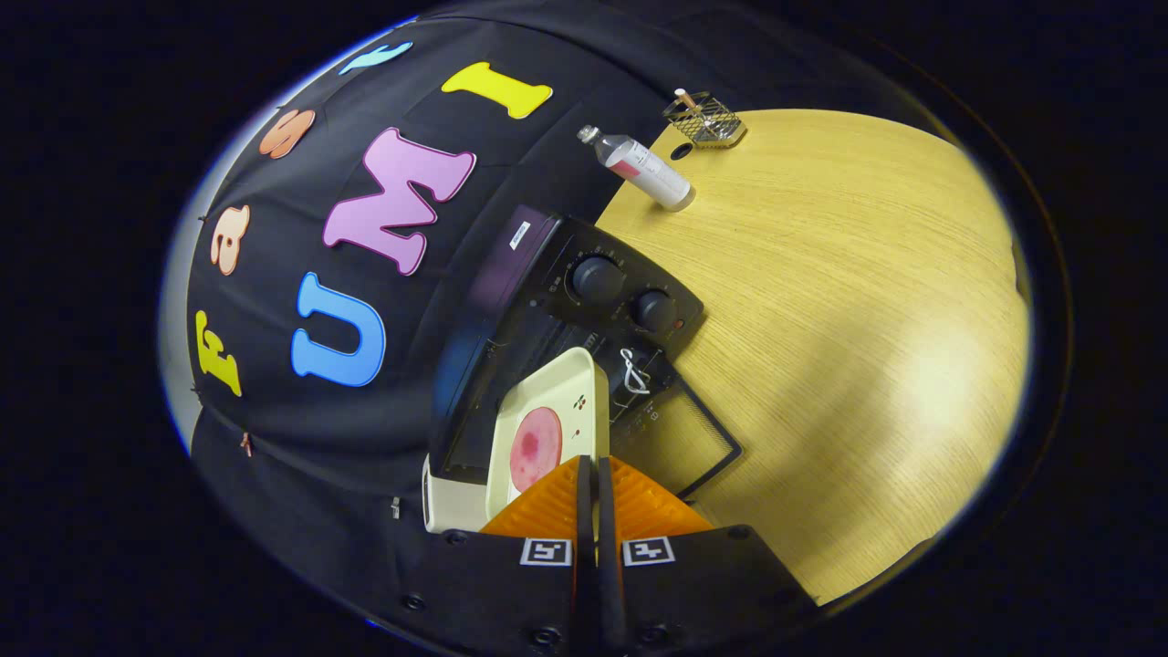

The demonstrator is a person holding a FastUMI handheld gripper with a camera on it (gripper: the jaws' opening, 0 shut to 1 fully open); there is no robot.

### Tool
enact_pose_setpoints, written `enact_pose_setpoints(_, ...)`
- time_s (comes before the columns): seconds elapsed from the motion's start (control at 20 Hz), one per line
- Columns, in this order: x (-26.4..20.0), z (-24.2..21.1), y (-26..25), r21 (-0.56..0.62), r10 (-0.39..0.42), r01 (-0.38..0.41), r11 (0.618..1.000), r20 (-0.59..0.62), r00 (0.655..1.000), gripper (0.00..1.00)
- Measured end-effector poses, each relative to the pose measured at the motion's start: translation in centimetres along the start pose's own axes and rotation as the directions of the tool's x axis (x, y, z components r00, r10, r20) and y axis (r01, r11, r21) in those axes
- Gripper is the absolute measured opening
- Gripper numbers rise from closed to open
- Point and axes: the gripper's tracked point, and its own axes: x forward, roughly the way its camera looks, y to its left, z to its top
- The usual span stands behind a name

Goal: Open the toaster oven, put the food inside, and close the toaster oven door.

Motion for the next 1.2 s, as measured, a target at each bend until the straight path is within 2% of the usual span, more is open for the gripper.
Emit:
enact_pose_setpoints(0.2, 4.5, 0.7, 1.1, 0.057, 0.003, -0.005, 0.998, 0.029, 1.0, 0.06)
enact_pose_setpoints(0.55, 10.3, 1.2, 2.4, 0.048, -0.004, -0.001, 0.999, 0.1, 0.995, 0.06)
enact_pose_setpoints(0.75, 12.5, 1.3, 3.2, 0.073, 0.002, -0.01, 0.997, 0.121, 0.993, 0.06)
enact_pose_setpoints(0.95, 12.3, 1.9, 3.0, 0.089, -0.064, 0.051, 0.995, 0.153, 0.986, 0.06)
enact_pose_setpoints(1.05, 12.3, 1.4, 3.7, 0.113, -0.048, 0.034, 0.993, 0.123, 0.991, 0.12)
enact_pose_setpoints(1.1, 12.0, 1.0, 3.8, 0.12, -0.038, 0.026, 0.992, 0.097, 0.995, 0.12)
enact_pose_setpoints(1.2, 11.3, 1.0, 4.0, 0.109, -0.029, 0.02, 0.994, 0.084, 0.996, 0.35)
